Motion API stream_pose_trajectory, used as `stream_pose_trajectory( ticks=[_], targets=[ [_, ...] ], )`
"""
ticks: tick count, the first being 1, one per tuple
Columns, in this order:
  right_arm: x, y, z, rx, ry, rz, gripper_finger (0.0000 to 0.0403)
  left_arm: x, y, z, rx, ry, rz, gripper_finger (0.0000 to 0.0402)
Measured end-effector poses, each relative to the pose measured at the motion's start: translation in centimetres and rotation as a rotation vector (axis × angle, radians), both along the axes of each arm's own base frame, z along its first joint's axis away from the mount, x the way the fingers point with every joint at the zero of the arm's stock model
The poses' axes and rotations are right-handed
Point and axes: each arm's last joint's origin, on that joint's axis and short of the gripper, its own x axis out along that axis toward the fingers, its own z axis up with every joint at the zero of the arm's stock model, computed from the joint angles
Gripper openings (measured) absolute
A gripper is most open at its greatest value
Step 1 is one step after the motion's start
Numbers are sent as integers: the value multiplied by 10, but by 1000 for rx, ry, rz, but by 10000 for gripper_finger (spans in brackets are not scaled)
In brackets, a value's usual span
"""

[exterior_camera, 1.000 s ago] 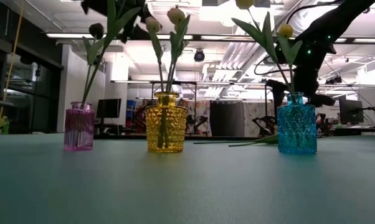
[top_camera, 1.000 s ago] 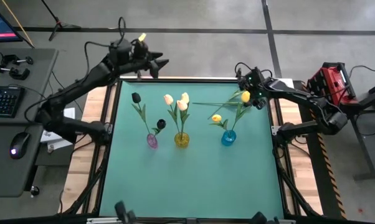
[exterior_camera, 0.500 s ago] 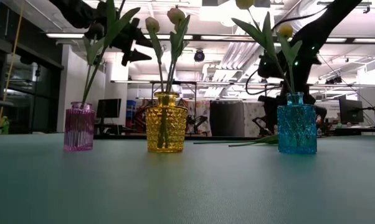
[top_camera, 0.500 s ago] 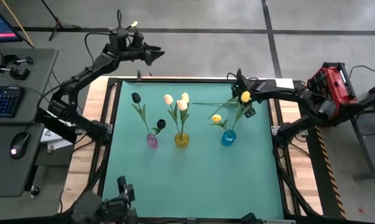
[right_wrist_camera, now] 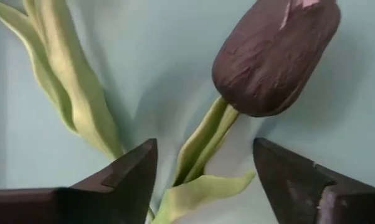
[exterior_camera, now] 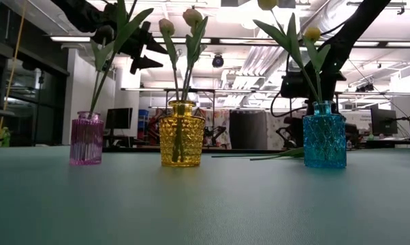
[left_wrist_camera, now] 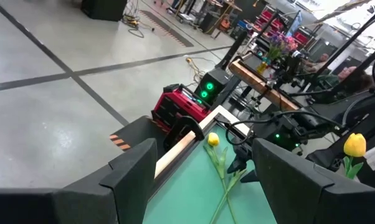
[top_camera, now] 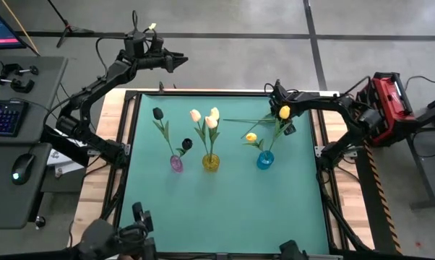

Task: Sort flowers into vase by color
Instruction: Put the black flower into the purple vase

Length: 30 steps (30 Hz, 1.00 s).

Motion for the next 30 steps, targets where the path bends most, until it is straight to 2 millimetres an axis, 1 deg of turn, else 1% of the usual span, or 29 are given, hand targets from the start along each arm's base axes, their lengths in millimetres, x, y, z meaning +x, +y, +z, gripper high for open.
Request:
stream_pose_trajectory(
  ticks=[3, 5, 7, 10, 11, 12, 15, 18, 21, 24, 28, 30],
  targets=[
    [-3, -2, -3, 16, 18, 5, 220, 0, 0, 0, -5, -4, 1, 252],
    [-4, -2, -4, 19, 25, 38, 188, 1, 0, 1, -16, -17, 4, 252],
    [-5, -1, -2, 10, 35, 78, 144, 1, 0, 3, -10, -36, -3, 252],
    [-8, 0, 6, -59, 72, 134, 54, 2, 0, 8, 13, -73, -41, 252],
    [-9, 1, 12, -101, 94, 153, 28, 2, 0, 9, 20, -87, -53, 252],
    [-10, 3, 19, -142, 97, 170, 15, 3, 0, 11, 28, -100, -65, 252],
    [-12, 9, 47, -278, 72, 200, 17, 3, -1, 16, 53, -139, -109, 252],
    [-17, 22, 78, -435, 49, 237, 5, 4, -2, 19, 64, -162, -140, 252],
    [-25, 37, 108, -616, 60, 247, 6, 4, -2, 21, 43, -187, -164, 252],
    [-37, 50, 138, -818, 61, 257, 2, 9, -6, 27, 35, -234, -197, 252],
    [-52, 61, 178, -1123, 53, 289, 1, 19, -17, 44, 57, -347, -269, 252],
    [-58, 66, 198, -1292, 43, 304, 1, 23, -27, 57, 87, -414, -309, 252]
  ],
)
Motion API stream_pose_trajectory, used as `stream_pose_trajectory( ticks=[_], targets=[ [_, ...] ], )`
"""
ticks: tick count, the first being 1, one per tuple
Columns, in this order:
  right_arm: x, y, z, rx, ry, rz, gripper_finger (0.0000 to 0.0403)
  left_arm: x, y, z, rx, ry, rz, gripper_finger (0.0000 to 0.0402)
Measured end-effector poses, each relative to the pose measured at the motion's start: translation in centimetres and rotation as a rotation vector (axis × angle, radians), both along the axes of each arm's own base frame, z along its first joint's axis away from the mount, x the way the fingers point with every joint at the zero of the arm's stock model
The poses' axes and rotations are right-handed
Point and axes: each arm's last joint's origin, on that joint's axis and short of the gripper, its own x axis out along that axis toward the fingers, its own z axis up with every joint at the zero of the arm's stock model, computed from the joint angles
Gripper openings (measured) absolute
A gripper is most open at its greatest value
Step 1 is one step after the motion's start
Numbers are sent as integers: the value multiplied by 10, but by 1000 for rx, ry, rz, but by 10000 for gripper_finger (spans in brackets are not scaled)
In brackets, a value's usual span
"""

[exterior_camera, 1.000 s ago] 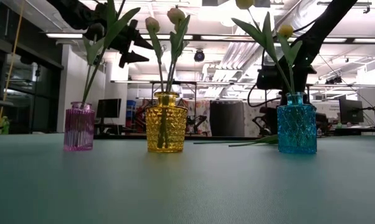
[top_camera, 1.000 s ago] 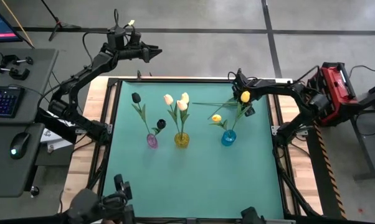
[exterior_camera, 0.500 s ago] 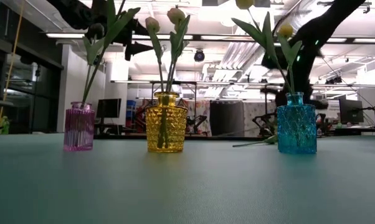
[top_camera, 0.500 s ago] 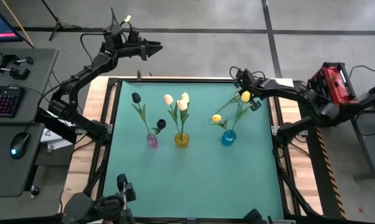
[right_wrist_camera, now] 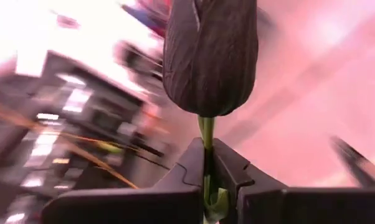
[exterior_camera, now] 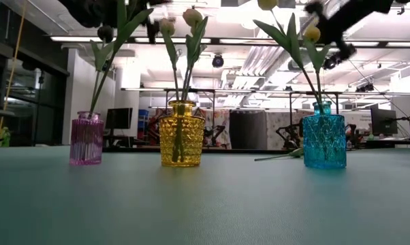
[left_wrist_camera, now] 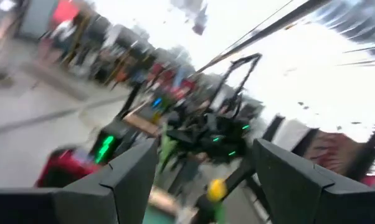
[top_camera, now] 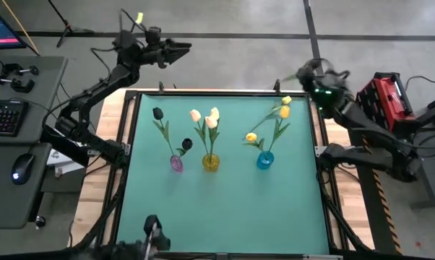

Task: Sort flowers into vase by color
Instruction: Put the black flower into the purple vase

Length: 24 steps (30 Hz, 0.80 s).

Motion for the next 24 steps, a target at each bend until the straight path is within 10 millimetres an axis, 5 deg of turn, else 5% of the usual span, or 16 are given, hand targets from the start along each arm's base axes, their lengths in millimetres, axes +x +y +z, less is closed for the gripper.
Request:
stream_pose_trajectory(
  ticks=[6, 10, 18, 24],
  targets=[
    [-8, 22, 60, -555, -150, 241, 1, 12, -47, 35, 66, -164, -84, 252],
    [2, 44, 76, -784, -239, 480, 0, 11, -81, 56, 91, -236, -121, 252],
    [66, 107, 69, -939, -320, 813, 0, -31, -142, 96, 172, -349, -172, 252],
    [119, 169, 82, -1005, -225, 967, 0, -57, -163, 101, 179, -295, -74, 252]
  ],
)
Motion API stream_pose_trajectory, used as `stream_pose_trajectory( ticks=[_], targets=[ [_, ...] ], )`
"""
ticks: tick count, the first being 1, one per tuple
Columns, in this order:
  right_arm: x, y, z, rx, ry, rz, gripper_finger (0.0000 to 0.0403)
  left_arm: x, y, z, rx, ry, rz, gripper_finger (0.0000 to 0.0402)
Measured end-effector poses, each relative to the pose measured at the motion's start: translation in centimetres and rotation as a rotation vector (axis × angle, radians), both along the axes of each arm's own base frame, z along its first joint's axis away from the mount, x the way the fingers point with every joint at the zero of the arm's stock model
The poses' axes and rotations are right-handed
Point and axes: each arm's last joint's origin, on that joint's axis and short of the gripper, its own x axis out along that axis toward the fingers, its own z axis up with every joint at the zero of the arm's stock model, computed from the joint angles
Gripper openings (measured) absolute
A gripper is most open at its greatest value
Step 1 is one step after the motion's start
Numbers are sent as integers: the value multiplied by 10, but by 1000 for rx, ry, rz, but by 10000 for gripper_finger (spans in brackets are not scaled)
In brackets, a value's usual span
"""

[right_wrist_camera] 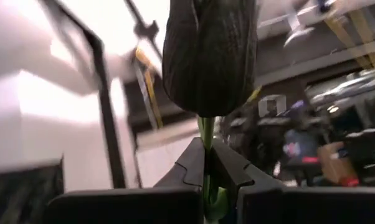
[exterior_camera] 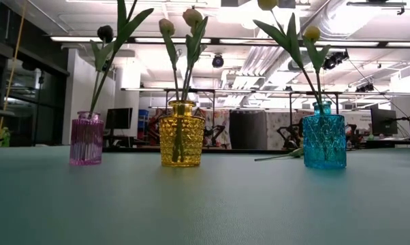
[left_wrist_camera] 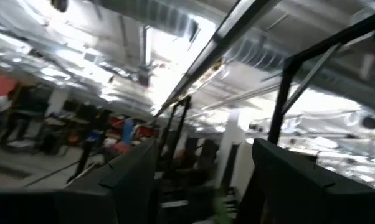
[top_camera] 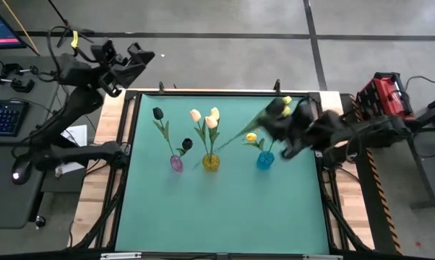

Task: Sort flowers into vase by color
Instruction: Put the black flower into the purple vase

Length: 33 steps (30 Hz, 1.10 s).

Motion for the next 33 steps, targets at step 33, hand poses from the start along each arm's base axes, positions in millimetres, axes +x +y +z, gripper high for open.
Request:
stream_pose_trajectory(
  ticks=[33],
  targets=[
    [269, 50, -45, -250, 730, -438, 0, -50, -44, -4, 115, 110, 104, 252]
  ],
)
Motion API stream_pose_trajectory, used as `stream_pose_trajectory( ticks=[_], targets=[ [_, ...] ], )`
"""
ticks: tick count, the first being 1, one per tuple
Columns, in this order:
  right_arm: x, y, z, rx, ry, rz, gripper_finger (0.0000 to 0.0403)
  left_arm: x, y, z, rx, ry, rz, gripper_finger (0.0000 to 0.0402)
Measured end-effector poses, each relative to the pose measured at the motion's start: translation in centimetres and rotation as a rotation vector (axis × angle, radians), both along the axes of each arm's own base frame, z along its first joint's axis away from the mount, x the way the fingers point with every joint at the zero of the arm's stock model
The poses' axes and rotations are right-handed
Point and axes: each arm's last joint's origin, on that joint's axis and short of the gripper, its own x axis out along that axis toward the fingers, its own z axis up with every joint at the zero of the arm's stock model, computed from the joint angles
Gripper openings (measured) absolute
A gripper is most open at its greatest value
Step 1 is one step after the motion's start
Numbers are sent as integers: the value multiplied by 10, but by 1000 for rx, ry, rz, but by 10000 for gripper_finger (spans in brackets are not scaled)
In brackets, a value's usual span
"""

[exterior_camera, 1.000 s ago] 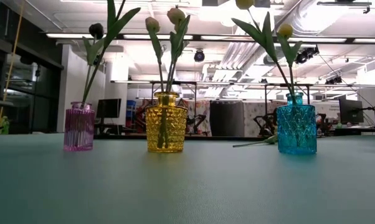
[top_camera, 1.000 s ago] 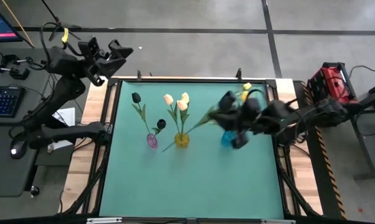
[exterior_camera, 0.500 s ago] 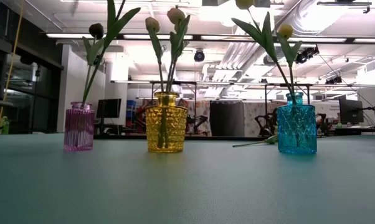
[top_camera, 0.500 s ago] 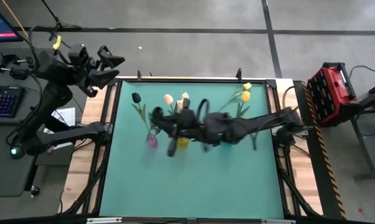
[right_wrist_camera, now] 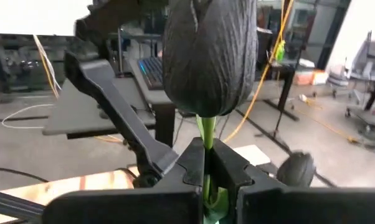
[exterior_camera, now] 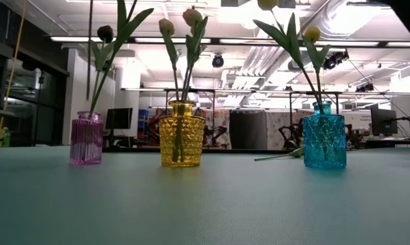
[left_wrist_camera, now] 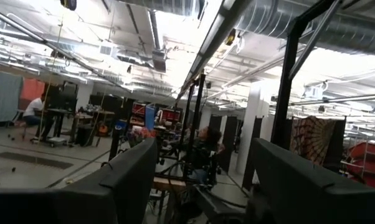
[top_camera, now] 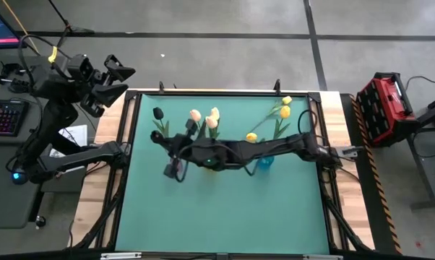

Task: Sort flowers into vase by color
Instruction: Put the black flower into the purple vase

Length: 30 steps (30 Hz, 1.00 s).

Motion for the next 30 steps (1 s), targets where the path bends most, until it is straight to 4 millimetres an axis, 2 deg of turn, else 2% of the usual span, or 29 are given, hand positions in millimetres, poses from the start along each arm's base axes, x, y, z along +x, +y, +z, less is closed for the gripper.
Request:
stream_pose_trajectory(
  ticks=[6, 24, 27, 30],
  targets=[
    [3, -13, -16, 94, 88, -36, 0, -1, -1, 0, 3, -5, 2, 252],
    [3, -18, -17, 253, 54, -27, 3, -1, -1, 2, 10, -17, 8, 252],
    [4, -24, -17, 306, 34, -42, 29, -1, -1, 2, 10, -16, 8, 252],
    [4, -29, -18, 342, 43, -40, 85, -1, -1, 2, 8, -17, 7, 252]
  ],
)
